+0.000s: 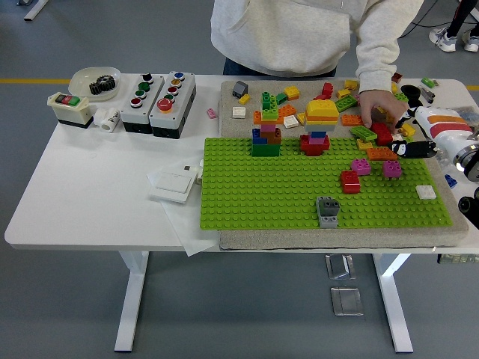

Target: Pick up the brick,pile it on top of brick,press brick,pick up the brick,pile it on top of brick,press brick

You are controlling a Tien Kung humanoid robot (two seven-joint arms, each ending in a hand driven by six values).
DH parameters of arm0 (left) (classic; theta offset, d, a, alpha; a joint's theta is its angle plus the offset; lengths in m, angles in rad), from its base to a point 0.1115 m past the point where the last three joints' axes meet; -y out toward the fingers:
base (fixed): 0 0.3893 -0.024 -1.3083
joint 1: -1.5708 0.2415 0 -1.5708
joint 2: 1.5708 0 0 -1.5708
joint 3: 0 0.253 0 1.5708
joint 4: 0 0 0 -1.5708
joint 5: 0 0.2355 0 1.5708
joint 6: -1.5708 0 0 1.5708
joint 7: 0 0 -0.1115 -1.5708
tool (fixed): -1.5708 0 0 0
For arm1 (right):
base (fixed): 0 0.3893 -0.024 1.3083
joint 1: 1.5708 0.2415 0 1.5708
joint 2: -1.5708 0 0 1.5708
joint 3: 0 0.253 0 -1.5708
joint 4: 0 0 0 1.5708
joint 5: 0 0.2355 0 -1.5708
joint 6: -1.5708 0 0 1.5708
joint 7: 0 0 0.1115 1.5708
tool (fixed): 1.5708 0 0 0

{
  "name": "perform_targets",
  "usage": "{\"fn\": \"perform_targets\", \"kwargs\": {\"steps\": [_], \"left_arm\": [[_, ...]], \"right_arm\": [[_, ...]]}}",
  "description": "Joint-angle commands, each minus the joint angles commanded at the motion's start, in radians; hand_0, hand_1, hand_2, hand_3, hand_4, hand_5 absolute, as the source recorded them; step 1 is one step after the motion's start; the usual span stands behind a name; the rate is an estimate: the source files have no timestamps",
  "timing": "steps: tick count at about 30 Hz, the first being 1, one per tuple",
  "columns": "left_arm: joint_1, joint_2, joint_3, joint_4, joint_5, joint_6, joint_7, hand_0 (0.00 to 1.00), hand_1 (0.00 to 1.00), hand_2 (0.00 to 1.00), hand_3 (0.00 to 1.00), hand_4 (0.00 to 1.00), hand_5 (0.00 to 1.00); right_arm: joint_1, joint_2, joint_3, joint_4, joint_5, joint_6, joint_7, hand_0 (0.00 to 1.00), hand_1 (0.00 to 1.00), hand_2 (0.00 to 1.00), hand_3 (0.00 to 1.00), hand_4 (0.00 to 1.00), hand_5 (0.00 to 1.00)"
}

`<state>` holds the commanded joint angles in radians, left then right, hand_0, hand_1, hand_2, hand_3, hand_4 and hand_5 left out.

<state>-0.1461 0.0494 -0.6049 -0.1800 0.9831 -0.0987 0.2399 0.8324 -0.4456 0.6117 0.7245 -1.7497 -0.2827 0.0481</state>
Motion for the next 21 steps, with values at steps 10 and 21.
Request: {"fn": "perform_targets", "kwargs": {"steps": [10, 21], "left_arm": [[-0.001, -0.001, -0.011, 0.000, 0.007, 0.002, 0.000, 0.780, 0.722, 0.606, 0.541, 0.536, 0.552], [0.002, -0.004, -0.016, 0.000, 0.013, 0.003, -0.002, 0.780, 0.722, 0.606, 0.540, 0.536, 0.552]], "right_arm": [[0.002, -0.020, 0.025, 0.004, 0.001, -0.004, -0.004, 0.695, 0.676, 0.712, 0.584, 0.803, 0.396], [-0.010, -0.047, 0.044, 0.020, 0.007, -0.003, -0.012, 0.695, 0.676, 0.713, 0.586, 0.801, 0.393]]}}
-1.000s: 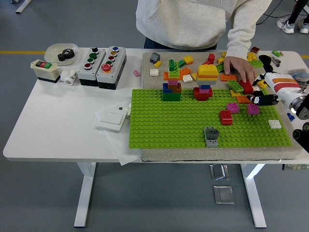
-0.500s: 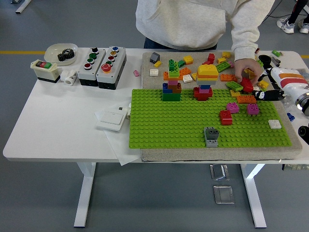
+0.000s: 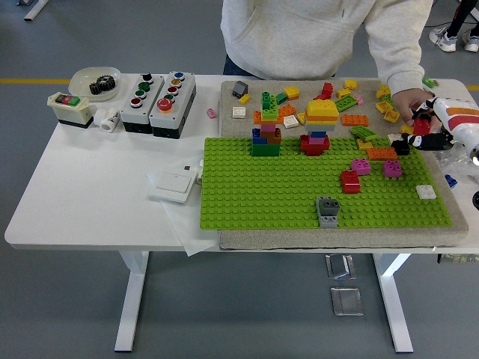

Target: Pick up the brick,pile it on top of brick,press brick,pick up the brick,pile it on top of brick,press brick

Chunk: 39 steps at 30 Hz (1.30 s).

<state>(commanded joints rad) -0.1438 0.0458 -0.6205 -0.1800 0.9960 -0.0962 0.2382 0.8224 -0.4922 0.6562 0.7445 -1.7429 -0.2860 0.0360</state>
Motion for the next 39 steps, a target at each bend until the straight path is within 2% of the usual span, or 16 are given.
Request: {"fn": "perform_targets", "kwargs": {"steps": [13, 27, 31, 39], "left_arm": [[0.006, -0.003, -0.014, 0.000, 0.016, 0.001, 0.001, 0.781, 0.724, 0.606, 0.540, 0.535, 0.551], [0.010, -0.002, -0.004, 0.000, 0.012, -0.001, 0.000, 0.779, 0.724, 0.607, 0.540, 0.535, 0.554], [0.010, -0.002, -0.007, 0.000, 0.015, -0.001, 0.001, 0.778, 0.720, 0.606, 0.540, 0.535, 0.554], [0.009, -0.001, -0.011, 0.000, 0.018, -0.002, 0.002, 0.778, 0.720, 0.607, 0.541, 0.536, 0.552]], "right_arm": [[-0.022, -0.035, 0.019, 0.009, -0.007, 0.012, -0.014, 0.698, 0.675, 0.716, 0.582, 0.799, 0.391], [-0.036, -0.033, 0.022, 0.009, -0.009, 0.013, -0.013, 0.698, 0.676, 0.716, 0.583, 0.799, 0.391], [-0.037, -0.036, 0.017, 0.018, -0.011, 0.030, -0.013, 0.699, 0.677, 0.722, 0.587, 0.800, 0.391], [-0.044, -0.062, -0.015, 0.070, -0.034, 0.101, 0.018, 0.707, 0.685, 0.727, 0.595, 0.800, 0.391]]}}
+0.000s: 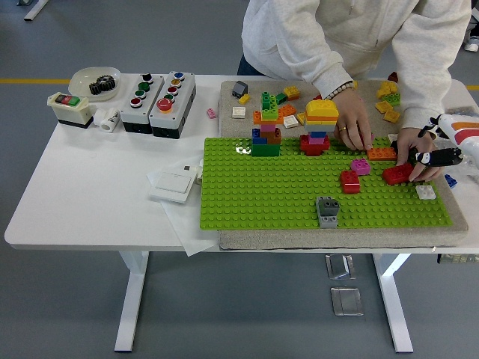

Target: Pick up the brick,pile it on top of brick,press brick,pick up the brick,pile it on top of brick,press brick

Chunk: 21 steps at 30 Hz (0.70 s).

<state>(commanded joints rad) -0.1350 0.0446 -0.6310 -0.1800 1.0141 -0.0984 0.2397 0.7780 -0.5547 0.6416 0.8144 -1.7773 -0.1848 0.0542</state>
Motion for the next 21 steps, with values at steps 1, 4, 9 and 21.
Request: {"fn": "perform_targets", "kwargs": {"steps": [1, 4, 9, 21], "left_arm": [[-0.001, 0.000, 0.001, 0.000, -0.001, 0.000, 0.000, 0.778, 0.720, 0.607, 0.541, 0.536, 0.552], [-0.002, 0.000, 0.002, 0.000, 0.000, -0.001, -0.001, 0.779, 0.720, 0.607, 0.541, 0.536, 0.552], [-0.004, 0.000, 0.005, 0.000, -0.004, -0.001, -0.001, 0.779, 0.720, 0.607, 0.541, 0.536, 0.552], [-0.006, 0.001, -0.010, 0.000, 0.000, 0.002, 0.000, 0.781, 0.719, 0.607, 0.540, 0.537, 0.554]], "right_arm": [[-0.002, -0.005, -0.006, 0.013, -0.007, 0.006, 0.001, 0.707, 0.685, 0.727, 0.595, 0.800, 0.391], [-0.006, -0.019, -0.024, 0.052, -0.023, 0.015, 0.008, 0.705, 0.690, 0.732, 0.605, 0.801, 0.392], [0.000, -0.033, -0.068, 0.091, -0.063, 0.023, 0.036, 0.705, 0.690, 0.732, 0.605, 0.801, 0.392], [0.016, -0.023, -0.094, 0.069, -0.106, 0.084, 0.029, 0.712, 0.703, 0.747, 0.633, 0.806, 0.393]]}}
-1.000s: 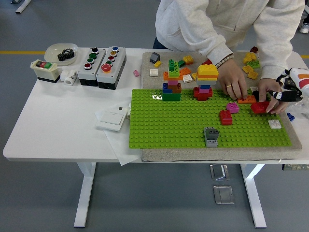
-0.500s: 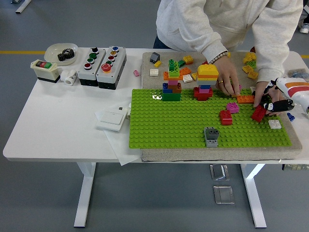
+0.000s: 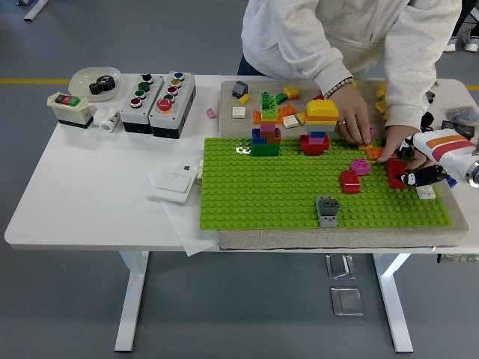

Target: Pick up the brick,pile it on top of brick,press brick,pick up the brick,pile it on top of brick,press brick

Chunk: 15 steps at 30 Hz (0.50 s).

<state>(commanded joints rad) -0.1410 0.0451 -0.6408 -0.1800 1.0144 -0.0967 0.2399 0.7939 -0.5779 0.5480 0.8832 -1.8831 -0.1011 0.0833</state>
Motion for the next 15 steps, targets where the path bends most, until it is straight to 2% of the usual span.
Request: {"fn": "perform_targets", "kwargs": {"steps": [1, 6, 7, 15], "left_arm": [[-0.001, 0.000, 0.000, 0.000, 0.001, 0.000, 0.001, 0.779, 0.719, 0.608, 0.541, 0.536, 0.552], [-0.006, 0.001, 0.006, 0.000, -0.002, -0.001, 0.001, 0.779, 0.719, 0.608, 0.541, 0.536, 0.552], [-0.006, 0.001, 0.006, 0.000, -0.003, -0.001, 0.002, 0.779, 0.718, 0.607, 0.540, 0.535, 0.551], [-0.011, 0.003, 0.007, 0.000, -0.007, -0.001, 0.003, 0.780, 0.719, 0.607, 0.540, 0.535, 0.551]], "right_arm": [[0.000, 0.001, -0.002, -0.002, 0.000, 0.008, -0.002, 0.723, 0.721, 0.761, 0.712, 0.822, 0.391], [-0.001, 0.003, -0.003, -0.005, 0.012, 0.027, -0.011, 0.723, 0.721, 0.761, 0.712, 0.822, 0.391], [-0.001, 0.003, -0.003, -0.005, 0.013, 0.027, -0.011, 0.758, 0.750, 0.789, 0.829, 0.869, 0.393], [-0.001, 0.014, 0.001, -0.025, 0.054, 0.060, -0.036, 0.773, 0.760, 0.794, 0.842, 0.896, 0.410]]}}
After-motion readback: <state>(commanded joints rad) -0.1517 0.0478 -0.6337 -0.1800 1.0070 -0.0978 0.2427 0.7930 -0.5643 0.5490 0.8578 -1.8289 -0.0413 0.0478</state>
